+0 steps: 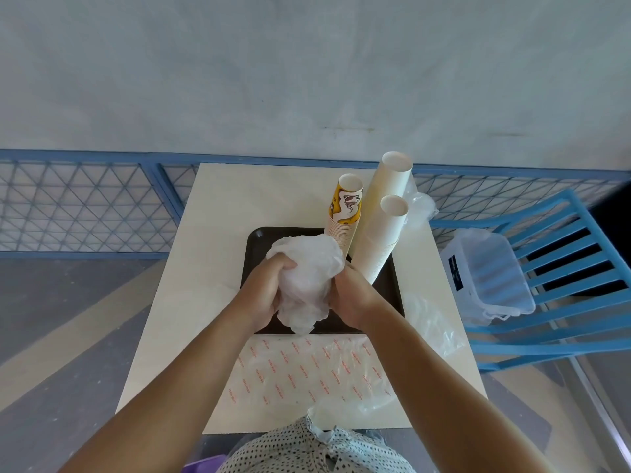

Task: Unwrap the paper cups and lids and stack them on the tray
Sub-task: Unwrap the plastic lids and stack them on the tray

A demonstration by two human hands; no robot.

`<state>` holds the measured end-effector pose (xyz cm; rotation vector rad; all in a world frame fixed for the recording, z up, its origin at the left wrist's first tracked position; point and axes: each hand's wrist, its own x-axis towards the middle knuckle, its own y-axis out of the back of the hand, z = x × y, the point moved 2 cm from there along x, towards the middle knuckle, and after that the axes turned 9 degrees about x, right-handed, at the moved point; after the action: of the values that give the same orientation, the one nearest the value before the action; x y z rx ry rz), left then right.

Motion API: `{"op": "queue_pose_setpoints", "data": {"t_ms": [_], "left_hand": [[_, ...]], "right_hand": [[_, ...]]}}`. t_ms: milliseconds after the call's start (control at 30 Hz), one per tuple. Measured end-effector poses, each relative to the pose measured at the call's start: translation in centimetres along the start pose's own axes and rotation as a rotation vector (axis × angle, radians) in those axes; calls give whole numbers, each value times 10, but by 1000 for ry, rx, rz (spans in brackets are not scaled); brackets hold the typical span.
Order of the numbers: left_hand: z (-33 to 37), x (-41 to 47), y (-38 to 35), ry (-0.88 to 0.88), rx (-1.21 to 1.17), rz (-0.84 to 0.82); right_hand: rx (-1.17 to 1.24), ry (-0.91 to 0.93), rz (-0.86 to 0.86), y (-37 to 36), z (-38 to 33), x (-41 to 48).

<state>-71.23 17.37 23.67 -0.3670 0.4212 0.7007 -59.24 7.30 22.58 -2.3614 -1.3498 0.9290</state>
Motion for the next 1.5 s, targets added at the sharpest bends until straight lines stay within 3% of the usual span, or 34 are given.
{"op": "queue_pose_setpoints", "data": {"t_ms": [233, 433, 567, 667, 800, 967, 1033, 1200, 1333, 1500], "left_hand": [[-4, 0, 8, -39, -156, -84], [-6, 5, 15, -23, -20, 57], [-4, 4, 24, 17, 57, -197], [-3, 2, 36, 70, -27, -406], [8, 10, 33, 120, -209, -185], [17, 4, -7, 56, 185, -166], [13, 4, -13, 51, 230, -139], [2, 10, -11, 68, -17, -155], [2, 7, -12, 41, -113, -160], [-7, 10, -3, 12, -219, -111]], "right_hand": [[135, -7, 90, 2, 0, -2], [255, 3, 123, 4, -2, 1], [319, 3, 121, 7, -8, 0], [266, 16, 149, 10, -13, 1], [44, 47, 165, 9, -22, 2], [-296, 92, 112, -7, -27, 0], [-372, 173, 119, -9, -24, 3], [-382, 433, 222, -3, -15, 4], [-191, 340, 259, 3, -18, 4], [-498, 289, 220, 21, -14, 15]]}}
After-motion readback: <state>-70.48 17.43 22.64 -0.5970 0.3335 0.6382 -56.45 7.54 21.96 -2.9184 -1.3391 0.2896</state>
